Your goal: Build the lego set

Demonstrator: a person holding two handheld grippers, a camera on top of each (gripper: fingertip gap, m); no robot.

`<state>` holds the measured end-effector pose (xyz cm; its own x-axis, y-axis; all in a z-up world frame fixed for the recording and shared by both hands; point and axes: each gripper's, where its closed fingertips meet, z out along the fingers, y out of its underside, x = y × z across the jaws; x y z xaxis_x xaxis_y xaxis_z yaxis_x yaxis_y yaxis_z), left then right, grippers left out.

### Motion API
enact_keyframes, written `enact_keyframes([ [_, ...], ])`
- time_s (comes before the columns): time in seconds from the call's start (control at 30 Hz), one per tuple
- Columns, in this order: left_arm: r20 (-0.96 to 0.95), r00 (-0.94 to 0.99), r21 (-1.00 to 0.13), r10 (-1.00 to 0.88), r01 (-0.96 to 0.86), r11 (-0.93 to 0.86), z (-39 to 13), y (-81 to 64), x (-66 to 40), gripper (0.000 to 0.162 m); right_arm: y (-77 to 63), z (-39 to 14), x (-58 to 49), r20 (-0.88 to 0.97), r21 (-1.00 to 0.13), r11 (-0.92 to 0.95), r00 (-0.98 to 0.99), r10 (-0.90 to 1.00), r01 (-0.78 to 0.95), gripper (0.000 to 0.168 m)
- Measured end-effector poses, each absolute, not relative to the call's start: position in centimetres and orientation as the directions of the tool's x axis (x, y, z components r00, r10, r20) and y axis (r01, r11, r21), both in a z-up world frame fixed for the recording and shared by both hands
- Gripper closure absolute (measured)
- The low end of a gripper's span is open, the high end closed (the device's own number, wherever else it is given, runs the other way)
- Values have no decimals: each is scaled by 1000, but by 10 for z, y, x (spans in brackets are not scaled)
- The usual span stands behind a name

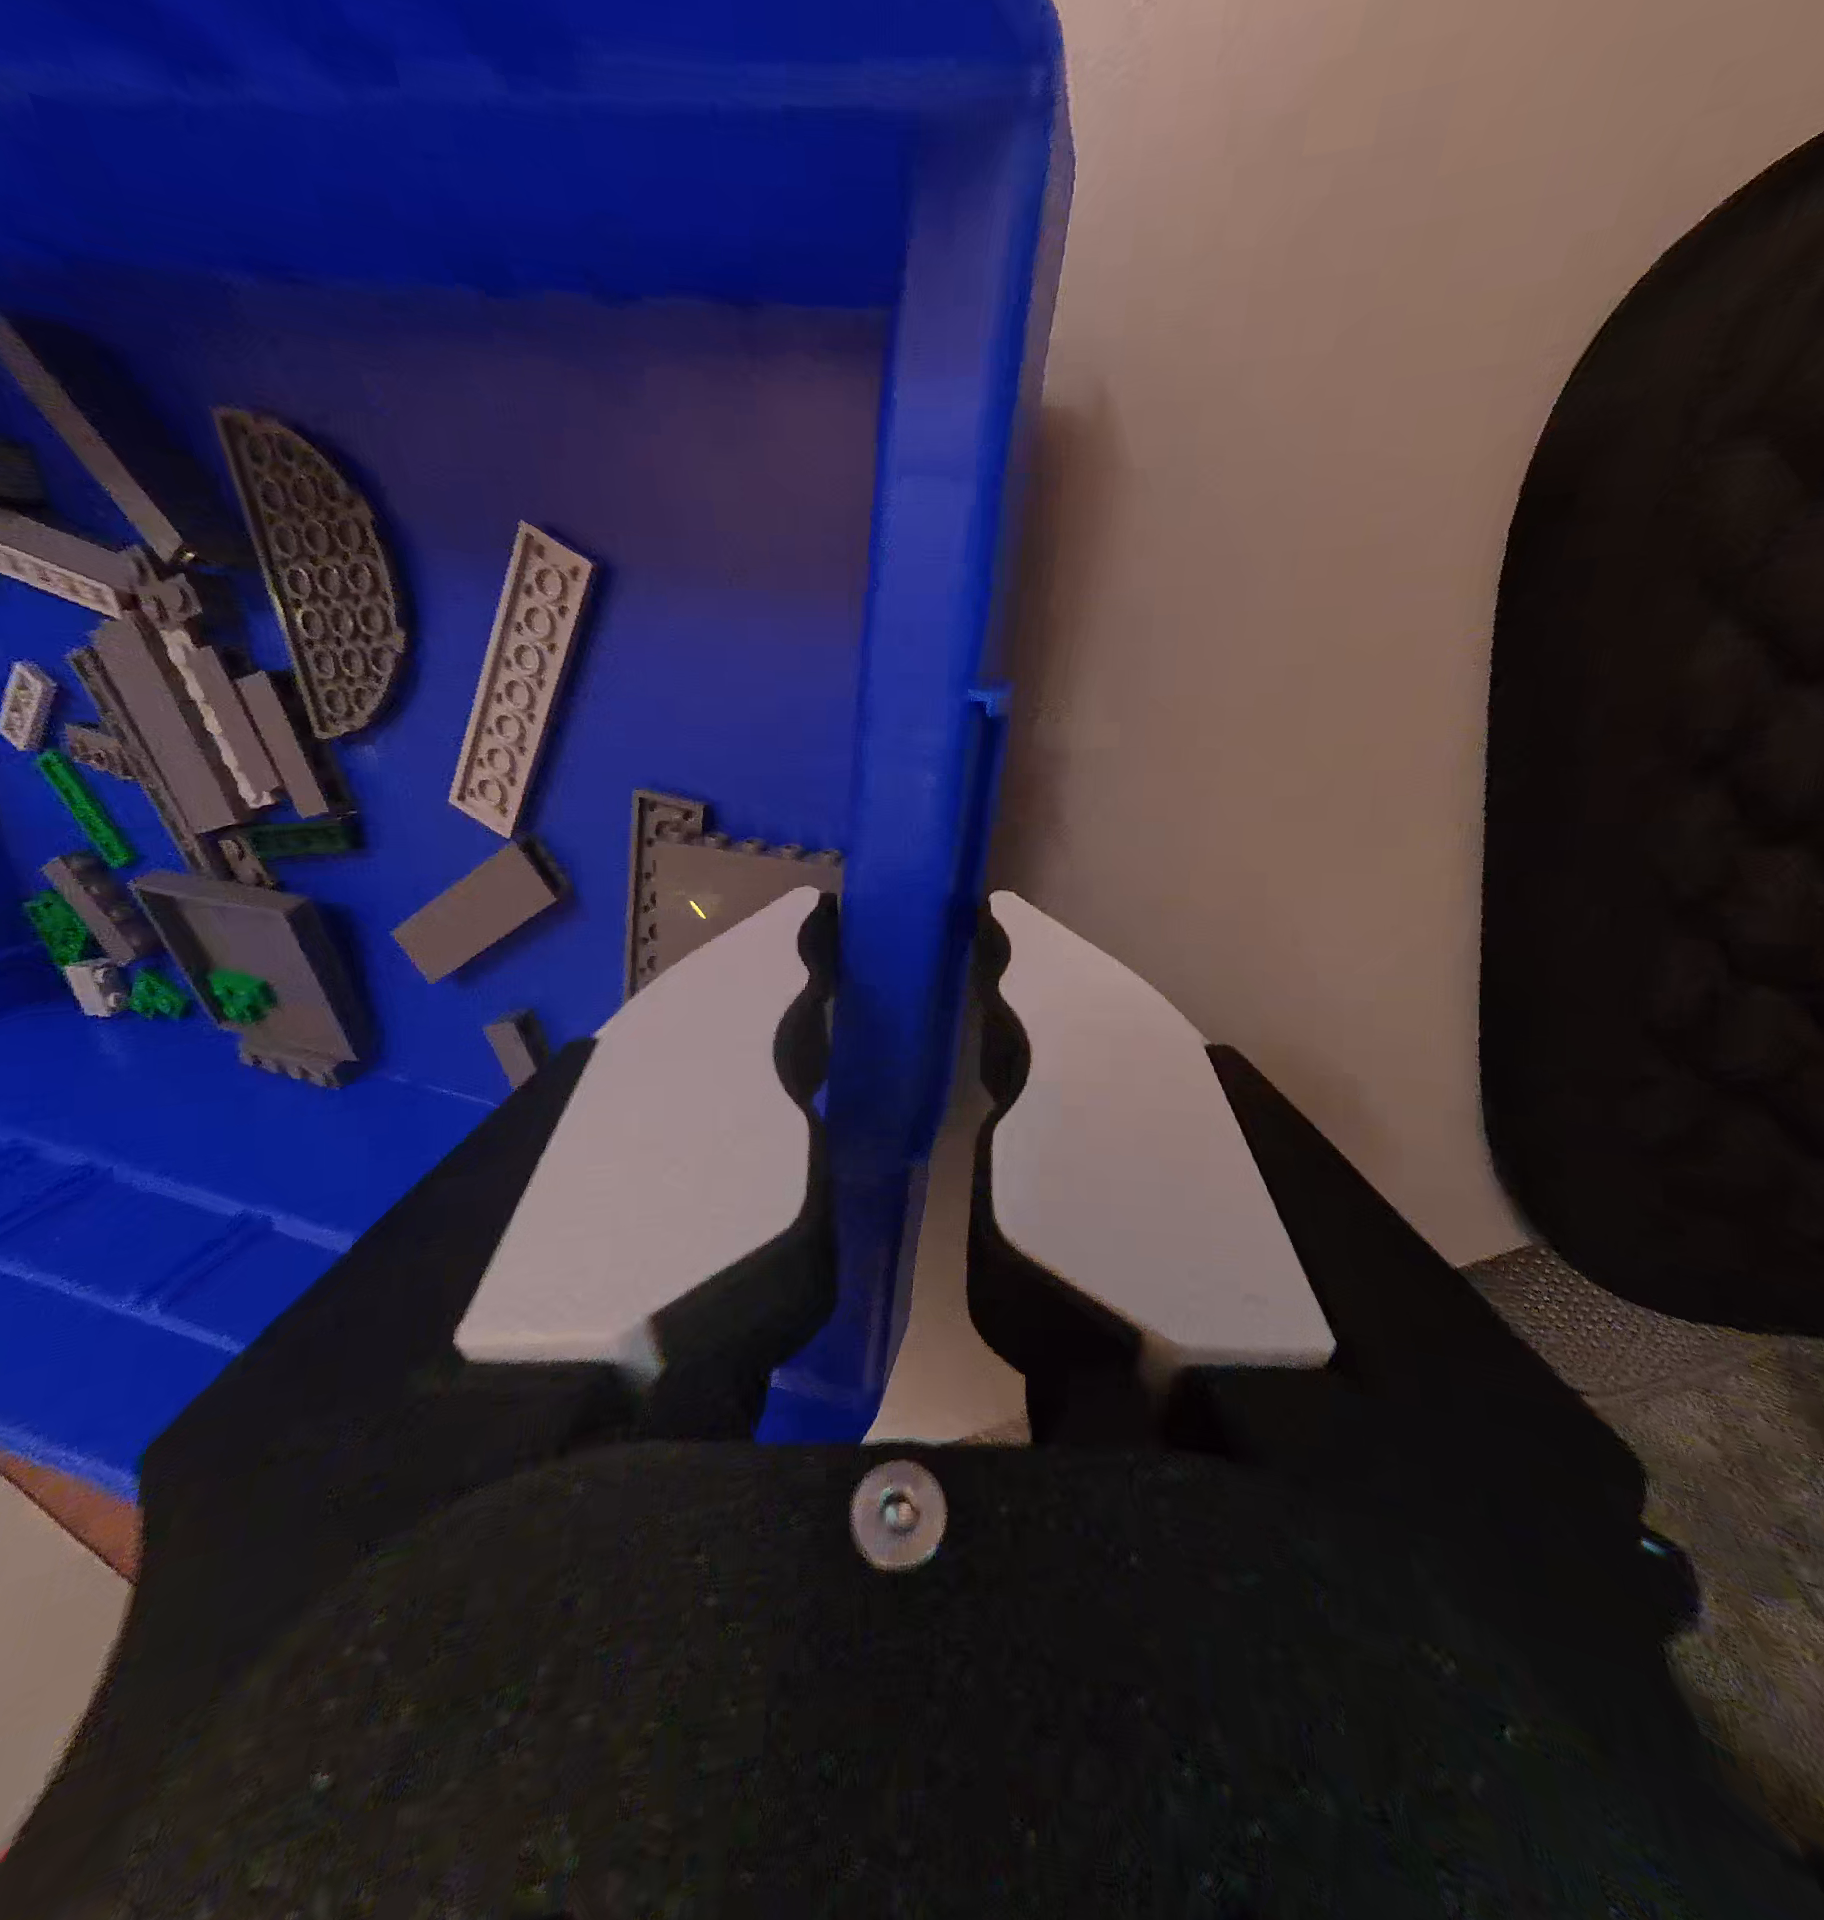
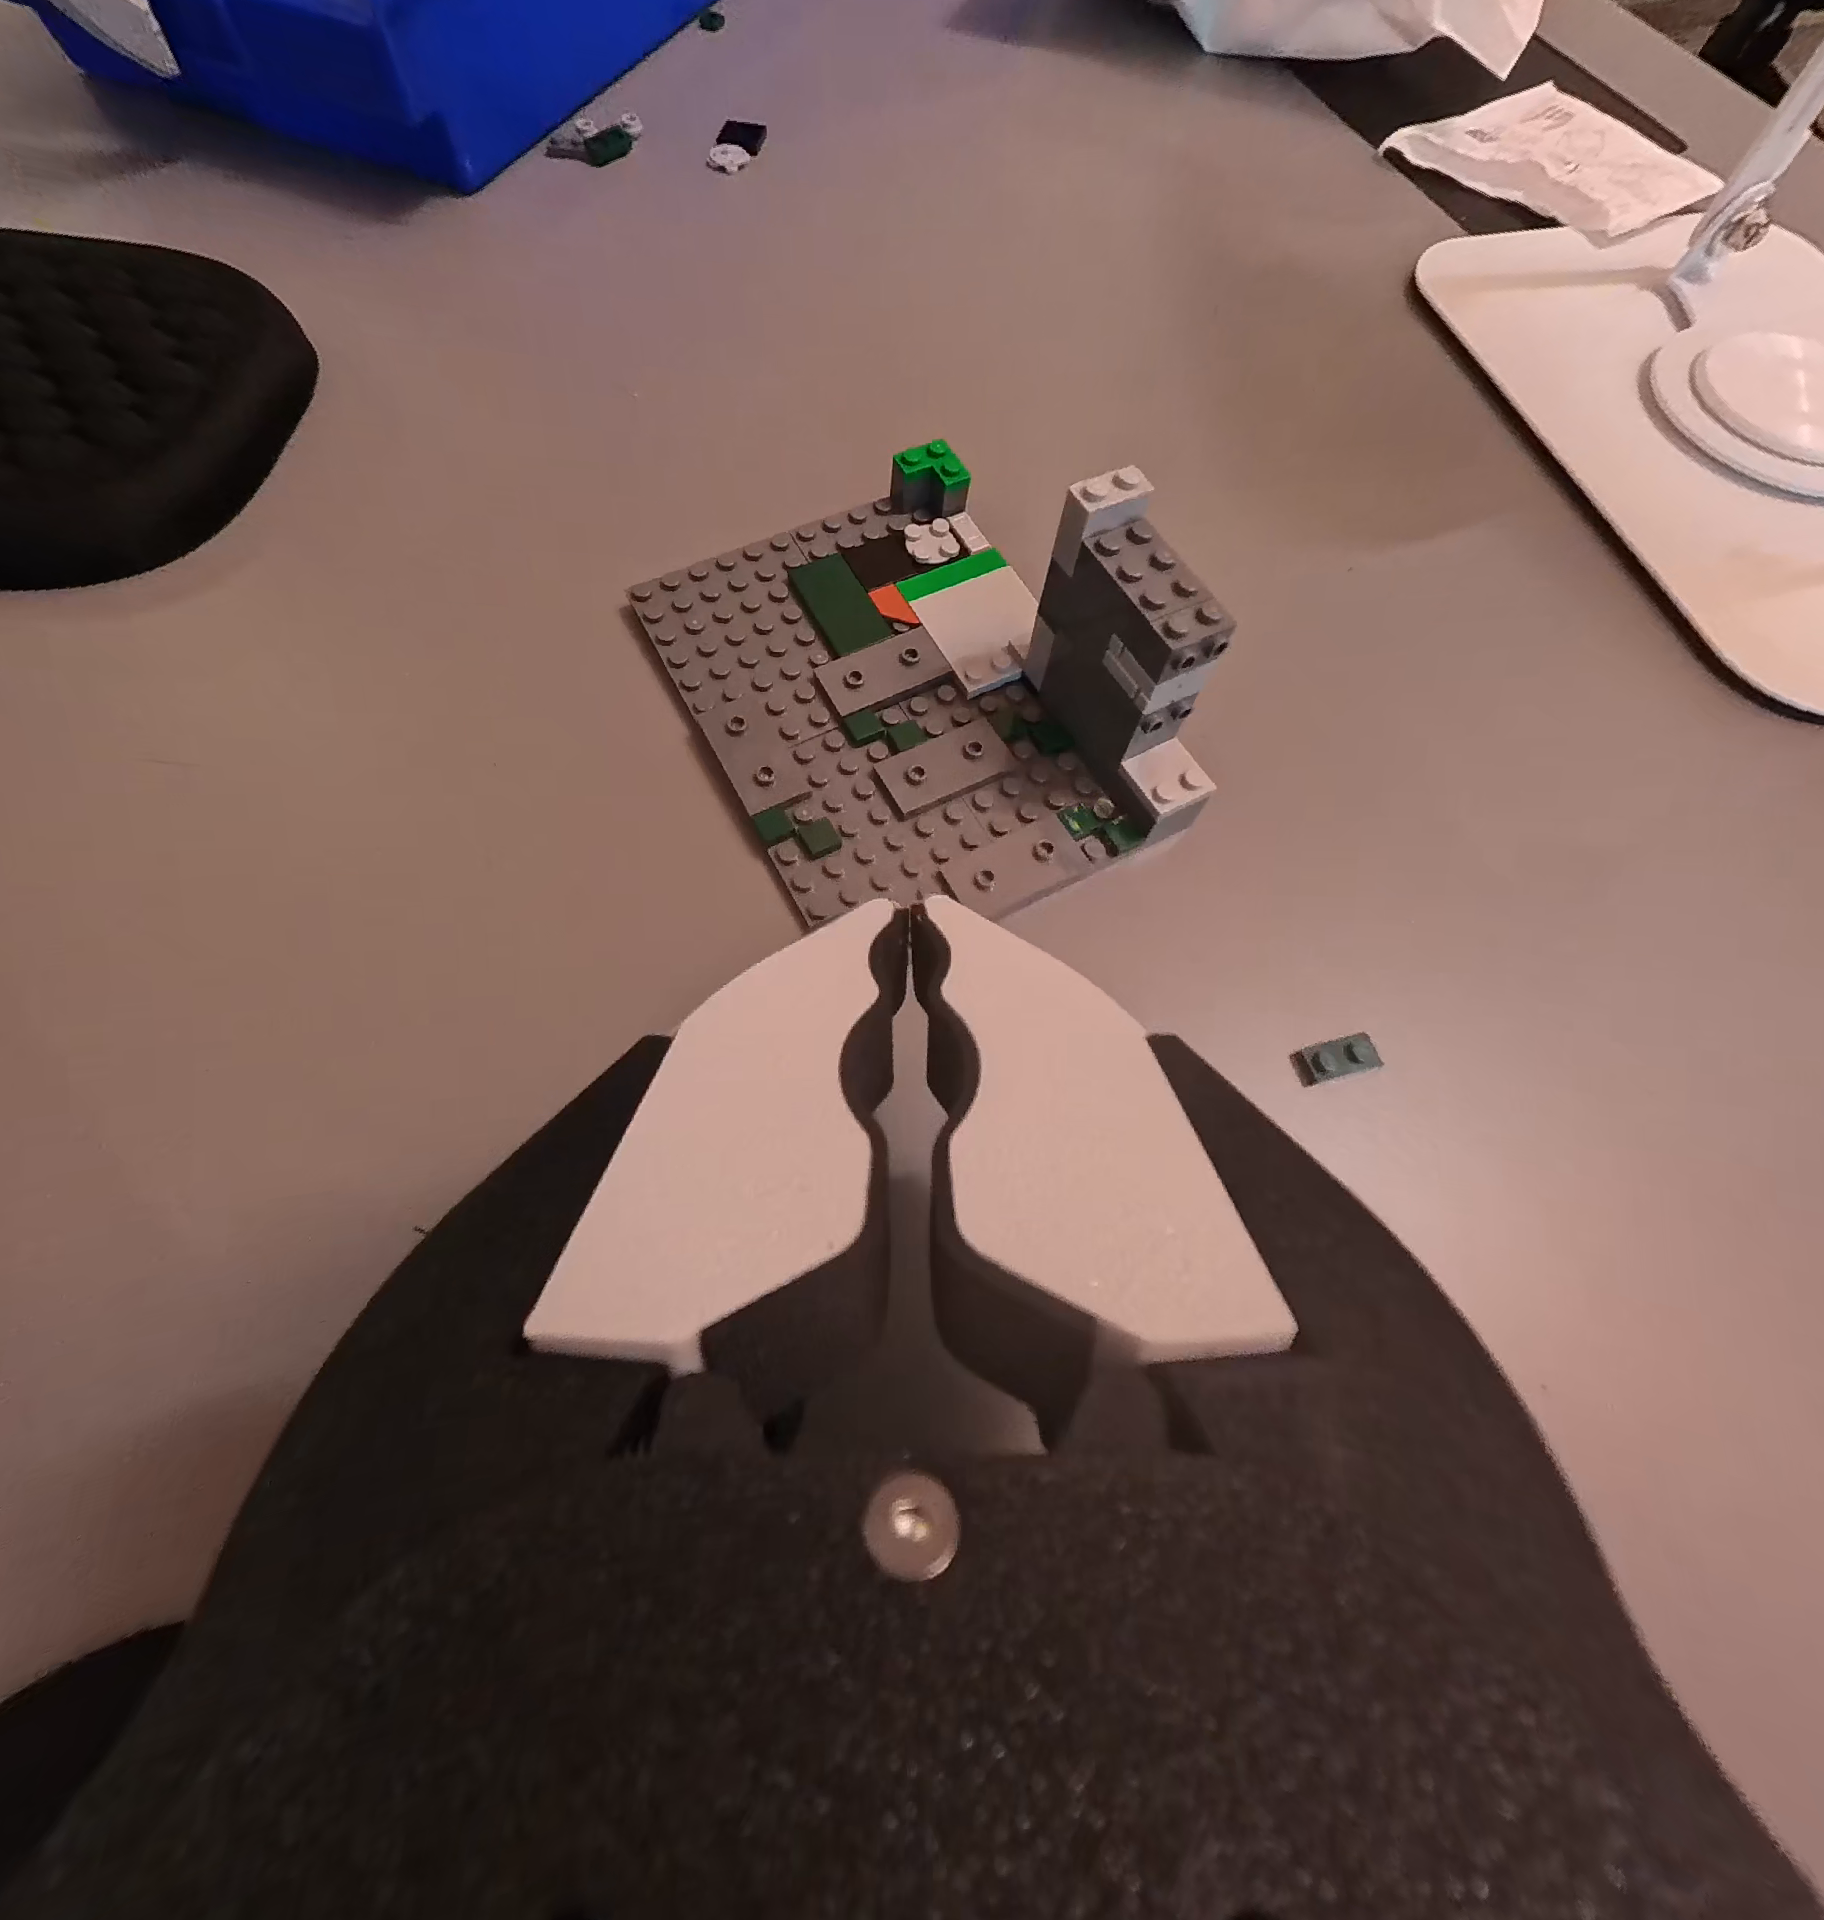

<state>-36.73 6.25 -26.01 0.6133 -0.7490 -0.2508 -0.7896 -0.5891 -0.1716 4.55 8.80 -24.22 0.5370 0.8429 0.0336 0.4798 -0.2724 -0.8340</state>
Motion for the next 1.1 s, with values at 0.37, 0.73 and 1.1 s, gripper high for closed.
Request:
enact_keyframes([
  [0.37,-545,524,-232,-655,-844,-483,-253,61,-369,133,87,-246,45,31,-826,-279,535,845,489,168],
  [0.73,-710,196,105,-676,-920,-377,-235,58,-397,134,86,-251,43,33,-815,-283,528,849,505,168],
  [1.1,-776,160,136,-610,-902,-410,-226,66,-402,134,85,-252,43,31,-815,-281,523,852,507,168],
])
